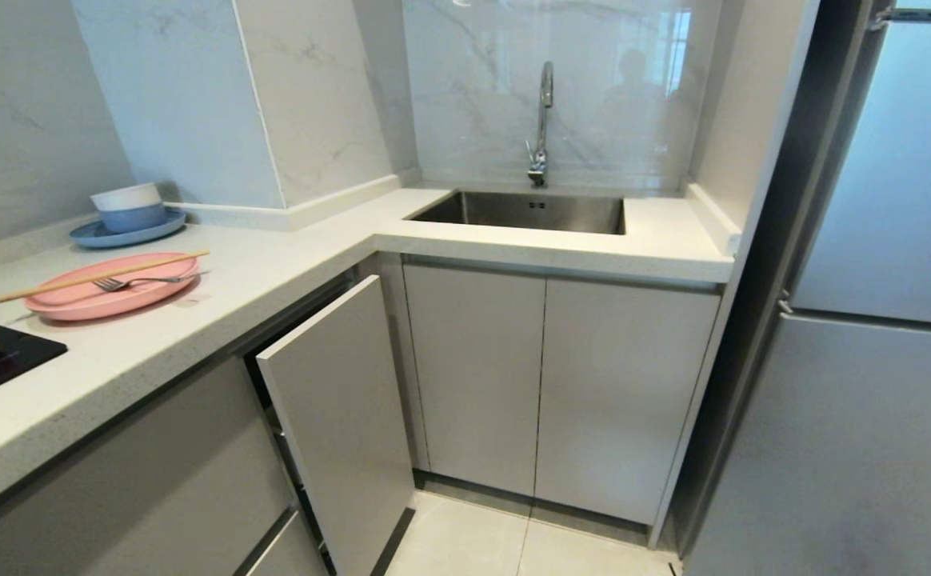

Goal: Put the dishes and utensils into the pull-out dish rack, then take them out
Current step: Open the cupboard

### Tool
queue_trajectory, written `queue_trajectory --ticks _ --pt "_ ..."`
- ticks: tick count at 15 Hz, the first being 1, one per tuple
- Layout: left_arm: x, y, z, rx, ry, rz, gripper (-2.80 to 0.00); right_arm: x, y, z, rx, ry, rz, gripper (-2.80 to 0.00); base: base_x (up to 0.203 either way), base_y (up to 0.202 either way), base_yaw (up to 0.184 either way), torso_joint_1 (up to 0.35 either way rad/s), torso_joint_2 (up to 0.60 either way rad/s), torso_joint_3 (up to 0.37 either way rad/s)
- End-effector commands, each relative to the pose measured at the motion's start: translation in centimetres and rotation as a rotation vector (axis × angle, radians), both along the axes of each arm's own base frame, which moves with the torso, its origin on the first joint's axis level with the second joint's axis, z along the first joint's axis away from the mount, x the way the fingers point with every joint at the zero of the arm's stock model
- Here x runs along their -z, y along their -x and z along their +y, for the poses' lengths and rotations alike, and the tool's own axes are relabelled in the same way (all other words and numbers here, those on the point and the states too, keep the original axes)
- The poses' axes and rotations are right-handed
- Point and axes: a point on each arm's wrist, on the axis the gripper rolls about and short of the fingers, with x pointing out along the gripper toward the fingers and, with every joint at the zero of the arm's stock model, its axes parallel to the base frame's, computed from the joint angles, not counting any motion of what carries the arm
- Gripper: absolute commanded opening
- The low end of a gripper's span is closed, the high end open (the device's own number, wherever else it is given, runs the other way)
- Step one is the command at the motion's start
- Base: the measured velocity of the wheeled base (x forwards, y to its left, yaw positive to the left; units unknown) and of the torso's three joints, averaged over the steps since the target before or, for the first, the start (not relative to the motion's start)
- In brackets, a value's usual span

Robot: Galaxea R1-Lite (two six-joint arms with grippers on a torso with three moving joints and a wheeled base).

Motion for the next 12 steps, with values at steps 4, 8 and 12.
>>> queue_trajectory --ticks 4,8,12 --pt "0.01 0.01 0.0 0.0 0.0 -0.002 -2.8 0.04 -0.01 0.0 0.0 0.001 0.001 -2.8 0.0 0.0 0.0 0.0 0.0 0.0" --pt "0.03 0.0 0.0 -0.002 0.0 -0.002 -2.8 0.04 -0.01 0.0 0.0 0.0 0.001 -2.8 0.0 0.0 0.0 0.0 0.0 0.0" --pt "-0.79 0.25 0.0 -0.001 -0.012 -0.029 -2.8 0.04 -0.01 0.0 0.0 0.0 0.001 -2.8 0.0 0.0 0.0 0.0 0.0 0.0"
